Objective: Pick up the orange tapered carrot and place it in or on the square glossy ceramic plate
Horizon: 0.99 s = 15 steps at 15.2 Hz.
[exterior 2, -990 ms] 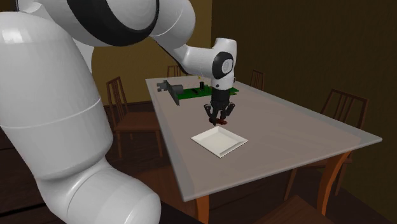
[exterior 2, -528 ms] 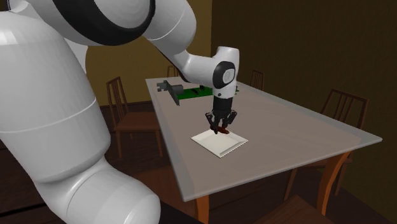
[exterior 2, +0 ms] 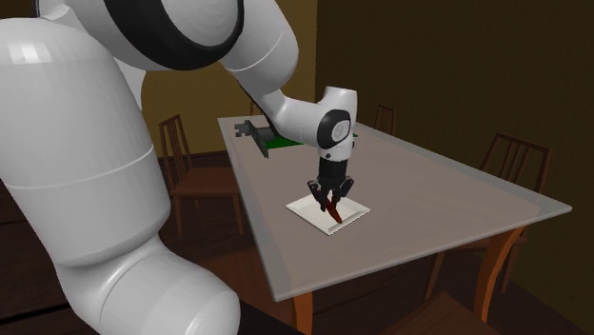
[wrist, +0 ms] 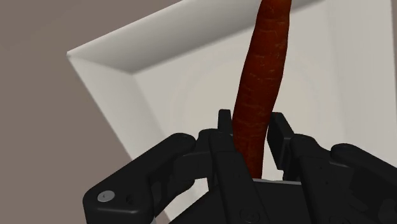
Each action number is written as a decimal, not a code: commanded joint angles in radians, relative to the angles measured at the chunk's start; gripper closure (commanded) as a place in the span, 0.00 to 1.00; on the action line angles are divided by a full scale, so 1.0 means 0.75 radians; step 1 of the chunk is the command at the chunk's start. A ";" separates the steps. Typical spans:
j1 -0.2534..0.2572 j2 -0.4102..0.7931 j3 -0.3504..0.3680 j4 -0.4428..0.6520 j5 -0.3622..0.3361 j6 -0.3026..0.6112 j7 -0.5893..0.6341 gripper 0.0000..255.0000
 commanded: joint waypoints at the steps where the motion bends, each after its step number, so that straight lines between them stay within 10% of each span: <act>1: 0.002 0.004 0.002 -0.003 0.002 0.008 0.000 1.00; 6: 0.002 0.004 0.002 -0.003 0.002 0.008 0.000 1.00; 7: 0.002 0.004 0.002 -0.003 0.002 0.008 0.000 0.00; 15: -0.004 -0.074 0.000 0.057 -0.020 -0.129 0.015 0.00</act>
